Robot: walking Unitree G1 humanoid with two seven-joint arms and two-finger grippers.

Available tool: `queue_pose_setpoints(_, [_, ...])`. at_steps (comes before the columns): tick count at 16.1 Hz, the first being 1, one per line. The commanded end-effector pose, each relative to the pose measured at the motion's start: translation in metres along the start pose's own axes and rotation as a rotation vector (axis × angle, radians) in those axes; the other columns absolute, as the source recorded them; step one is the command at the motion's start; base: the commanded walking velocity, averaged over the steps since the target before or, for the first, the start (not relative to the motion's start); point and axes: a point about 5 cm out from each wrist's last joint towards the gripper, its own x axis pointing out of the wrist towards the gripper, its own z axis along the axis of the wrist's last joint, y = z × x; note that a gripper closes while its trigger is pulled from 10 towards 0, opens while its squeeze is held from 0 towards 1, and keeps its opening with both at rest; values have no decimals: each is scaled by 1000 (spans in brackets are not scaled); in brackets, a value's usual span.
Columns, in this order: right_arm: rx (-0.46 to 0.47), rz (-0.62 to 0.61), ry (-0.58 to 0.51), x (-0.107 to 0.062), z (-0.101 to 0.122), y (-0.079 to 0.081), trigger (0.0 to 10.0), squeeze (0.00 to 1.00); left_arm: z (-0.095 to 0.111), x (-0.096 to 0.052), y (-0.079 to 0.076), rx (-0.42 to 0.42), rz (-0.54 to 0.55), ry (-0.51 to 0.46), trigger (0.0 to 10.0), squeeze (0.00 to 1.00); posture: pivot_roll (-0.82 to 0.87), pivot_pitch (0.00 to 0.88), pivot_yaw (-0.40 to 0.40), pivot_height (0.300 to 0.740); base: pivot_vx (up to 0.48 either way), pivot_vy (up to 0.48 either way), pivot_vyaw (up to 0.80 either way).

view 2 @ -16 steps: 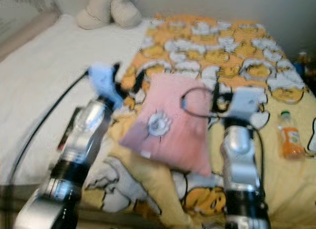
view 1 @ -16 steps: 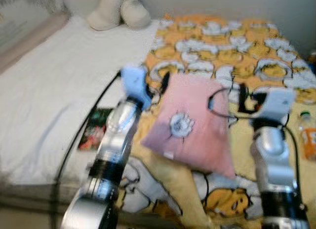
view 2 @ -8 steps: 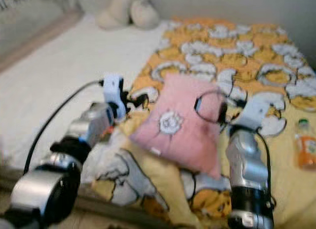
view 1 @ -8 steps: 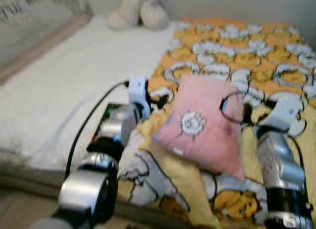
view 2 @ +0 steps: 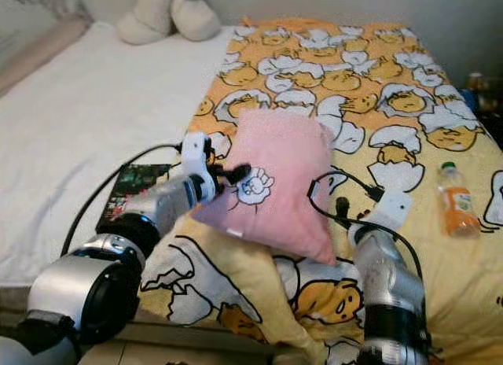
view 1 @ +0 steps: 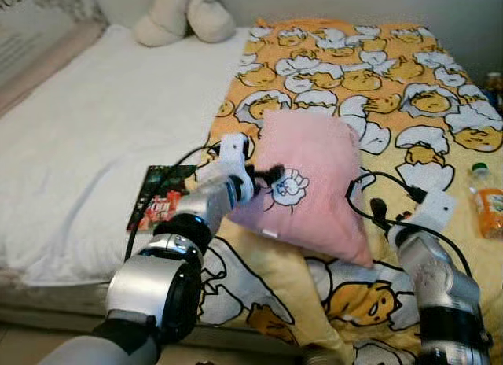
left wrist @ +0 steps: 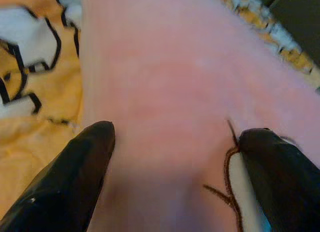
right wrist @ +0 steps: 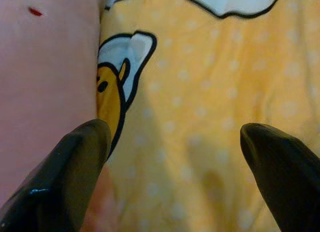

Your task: Clean up the room

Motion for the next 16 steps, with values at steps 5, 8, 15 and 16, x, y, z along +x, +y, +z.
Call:
queue_pose_setpoints(5, [39, 101, 14, 9, 1, 25, 10000, 0, -5, -1, 9, 42, 119, 18, 10000, 0, -260, 0, 92, 740, 0, 0, 0])
queue_pose_setpoints(8, [41, 195, 23, 12, -4, 52, 10000, 0, -10, 0, 7, 6, 87, 32, 10000, 0, -253, 0, 90, 740, 0, 0, 0])
queue_pose_setpoints(15, [83, 279, 32, 10, -8, 73, 10000, 0, -31, 4, -8, 43, 23, 104, 10000, 0, -242, 0, 90, 740, 0, 0, 0])
queue_pose_setpoints(16, [79, 282, 23, 9, -6, 73, 10000, 0, -32, 4, -8, 46, 22, 107, 10000, 0, -238, 0, 85, 740, 0, 0, 0])
